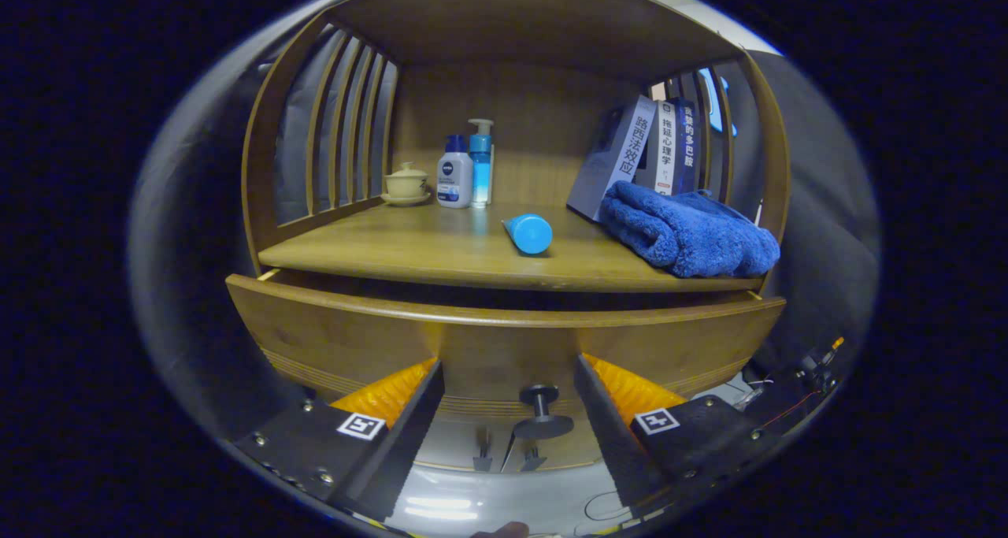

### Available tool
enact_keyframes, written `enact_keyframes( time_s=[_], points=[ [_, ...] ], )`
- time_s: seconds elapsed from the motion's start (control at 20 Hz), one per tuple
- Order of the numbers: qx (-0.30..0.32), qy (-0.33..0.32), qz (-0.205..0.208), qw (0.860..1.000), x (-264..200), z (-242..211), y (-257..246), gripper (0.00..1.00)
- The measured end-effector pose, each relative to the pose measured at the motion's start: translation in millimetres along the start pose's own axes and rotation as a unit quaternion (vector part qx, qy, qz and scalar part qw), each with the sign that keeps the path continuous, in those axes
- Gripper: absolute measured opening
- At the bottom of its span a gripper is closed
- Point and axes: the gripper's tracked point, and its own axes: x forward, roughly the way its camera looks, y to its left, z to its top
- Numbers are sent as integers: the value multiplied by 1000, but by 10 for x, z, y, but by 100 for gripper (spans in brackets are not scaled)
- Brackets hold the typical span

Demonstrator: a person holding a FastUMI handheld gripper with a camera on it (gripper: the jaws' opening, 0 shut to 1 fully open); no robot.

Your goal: Pull open the drawer, take out the items inside it, and place them on the countertop above the cabinet.

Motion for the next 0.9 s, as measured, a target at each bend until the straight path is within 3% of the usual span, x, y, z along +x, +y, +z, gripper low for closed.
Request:
enact_keyframes(
  time_s=[0.9],
  points=[
    [43, -6, 6, 999, 292, 22, 95, 99]
  ],
)
